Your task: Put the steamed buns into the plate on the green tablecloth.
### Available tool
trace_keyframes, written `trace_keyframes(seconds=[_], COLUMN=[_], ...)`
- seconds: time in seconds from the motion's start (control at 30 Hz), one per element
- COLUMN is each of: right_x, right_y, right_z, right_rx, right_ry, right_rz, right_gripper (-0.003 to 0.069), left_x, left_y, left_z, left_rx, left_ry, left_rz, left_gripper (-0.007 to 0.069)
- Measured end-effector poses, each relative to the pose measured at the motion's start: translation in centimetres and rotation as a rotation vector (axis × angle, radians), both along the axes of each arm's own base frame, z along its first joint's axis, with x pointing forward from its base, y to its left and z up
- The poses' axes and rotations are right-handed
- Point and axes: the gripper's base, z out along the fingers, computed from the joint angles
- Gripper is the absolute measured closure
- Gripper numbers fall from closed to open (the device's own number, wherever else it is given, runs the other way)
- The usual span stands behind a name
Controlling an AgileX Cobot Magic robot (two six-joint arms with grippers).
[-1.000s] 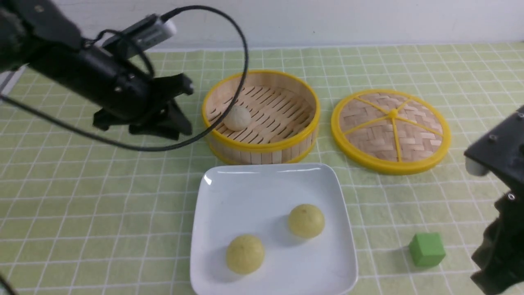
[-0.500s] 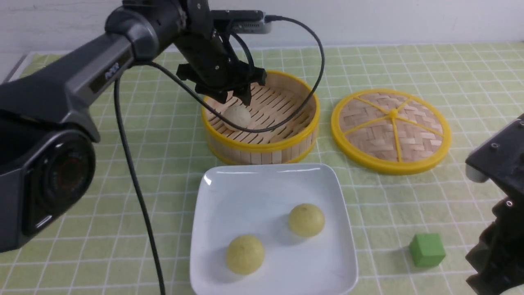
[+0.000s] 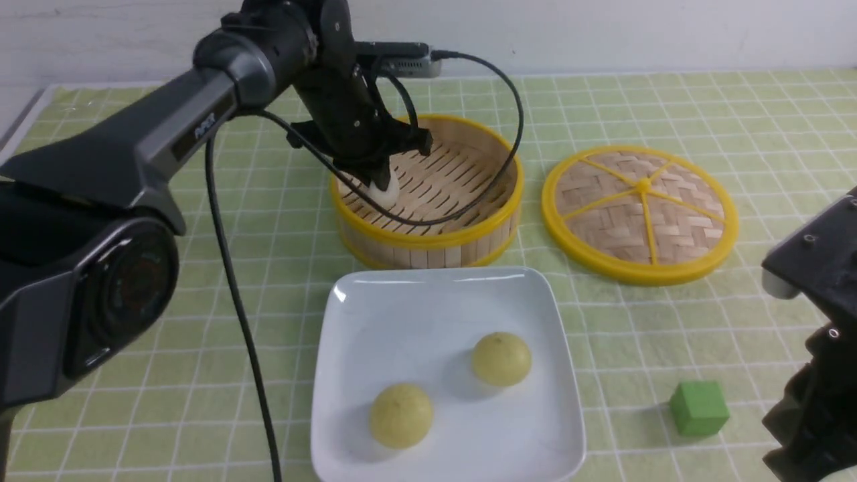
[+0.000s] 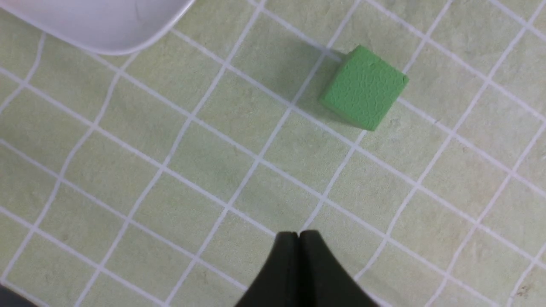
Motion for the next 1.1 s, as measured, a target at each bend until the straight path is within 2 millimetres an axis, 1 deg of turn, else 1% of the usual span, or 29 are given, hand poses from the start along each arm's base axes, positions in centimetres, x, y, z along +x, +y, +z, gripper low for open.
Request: trace_keyframes(seconds=[0.03, 0.07, 0.13, 0.17, 0.2, 0.23, 0.27, 0.3, 0.33, 0.37, 0.4, 0.43, 0.47, 0.53, 0.57, 0.6, 0.63, 0.67, 0.7, 0.73, 0.77, 0.8, 0.83, 0.87, 0.9, 1.0, 1.03, 1.1], right_x=[0.0, 0.0, 0.0, 0.0, 0.0, 0.0, -0.1, -0.1, -0.1, -0.1, -0.1, -0.1, -0.2, -0.2, -0.2, -0.2, -0.2, -0.2, -0.3, -0.3, -0.4, -0.7, -0.7, -1.2, -1.7, -3.8, -4.9, -6.8], right_y=[0.0, 0.0, 0.0, 0.0, 0.0, 0.0, 0.0, 0.0, 0.0, 0.1, 0.1, 0.1, 0.1, 0.1, 0.1, 0.1, 0.1, 0.2, 0.2, 0.2, 0.1, 0.0, 0.0, -0.4, -0.6, -1.9, -2.8, -4.1], right_z=[0.0, 0.0, 0.0, 0.0, 0.0, 0.0, 0.0, 0.0, 0.0, 0.0, 0.0, 0.0, 0.0, 0.0, 0.0, 0.0, 0.0, 0.0, 0.0, 0.0, 0.1, 0.3, 0.4, 0.8, 1.1, 2.4, 3.2, 4.4], right_rx=[0.000, 0.000, 0.000, 0.000, 0.001, 0.002, 0.002, 0.005, 0.006, 0.011, 0.012, 0.014, 0.017, 0.018, 0.017, 0.019, 0.019, 0.022, 0.023, 0.025, 0.030, 0.033, 0.034, 0.036, 0.037, 0.045, 0.060, 0.094], right_ry=[0.000, 0.000, 0.000, 0.000, 0.002, 0.005, 0.009, 0.011, 0.012, 0.016, 0.016, 0.017, 0.020, 0.021, 0.023, 0.025, 0.025, 0.029, 0.032, 0.032, 0.031, 0.028, 0.025, 0.023, 0.021, 0.009, -0.027, -0.100], right_rz=[0.000, 0.000, 0.000, 0.000, 0.000, -0.001, -0.002, -0.003, -0.003, -0.004, -0.004, -0.005, -0.006, -0.006, -0.006, -0.006, -0.006, -0.007, -0.008, -0.008, -0.008, -0.008, -0.008, -0.007, -0.008, -0.021, -0.033, -0.062], right_gripper=[0.0661, 0.0660, 0.0659, 0.0659, 0.0659, 0.0659, 0.0658, 0.0657, 0.0657, 0.0657, 0.0656, 0.0655, 0.0655, 0.0654, 0.0652, 0.0651, 0.0651, 0.0650, 0.0648, 0.0648, 0.0648, 0.0647, 0.0647, 0.0647, 0.0645, 0.0642, 0.0641, 0.0639], left_x=[-1.0, -1.1, -3.3, -3.9, -4.9, -5.2, -6.2, -7.1, -7.6, -8.6, -9.2, -9.8, -10.5, -11.3, -11.6, -11.8, -11.9, -12.0, -11.9, -11.9, -11.6, -11.5, -11.5, -11.4, -11.4, -11.5, -11.5, -11.5], left_y=[0.4, 0.4, 1.4, 1.6, 2.0, 2.2, 2.5, 2.7, 2.9, 2.8, 2.7, 2.4, 2.0, 1.3, 0.7, 0.4, 0.2, -0.3, -0.6, -0.7, -0.9, -1.0, -1.0, -1.0, -1.0, -1.0, -0.9, -0.7], left_z=[2.7, 3.1, 8.6, 9.6, 11.2, 11.5, 12.3, 12.4, 12.6, 10.9, 9.3, 7.3, 4.7, 1.2, -1.0, -2.4, -2.8, -4.3, -5.3, -5.4, -6.2, -6.4, -6.4, -6.5, -6.5, -6.1, -5.7, -4.7], left_rx=[0.003, 0.001, -0.010, -0.013, -0.022, -0.023, -0.027, -0.035, -0.041, -0.057, -0.064, -0.061, -0.047, -0.023, -0.013, -0.007, -0.007, -0.003, 0.001, -0.002, -0.003, -0.005, -0.005, -0.008, -0.008, -0.013, -0.012, -0.004], left_ry=[-0.011, -0.020, -0.100, -0.116, -0.145, -0.146, -0.148, -0.130, -0.123, -0.033, 0.037, 0.115, 0.201, 0.284, 0.300, 0.309, 0.308, 0.310, 0.312, 0.307, 0.304, 0.302, 0.302, 0.298, 0.295, 0.285, 0.272, 0.238], left_rz=[-0.011, -0.011, -0.019, -0.020, -0.019, -0.019, -0.019, -0.021, -0.020, -0.021, -0.025, -0.031, -0.038, -0.047, -0.050, -0.052, -0.053, -0.048, -0.041, -0.036, -0.020, -0.012, -0.013, -0.008, -0.007, -0.005, -0.007, -0.016], left_gripper=[0.0596, 0.0596, 0.0596, 0.0596, 0.0596, 0.0596, 0.0596, 0.0596, 0.0596, 0.0594, 0.0594, 0.0593, 0.0592, 0.0589, 0.0583, 0.0578, 0.0576, 0.0556, 0.0536, 0.0526, 0.0475, 0.0437, 0.0437, 0.0368, 0.0325, 0.0213, 0.0173, 0.0123])
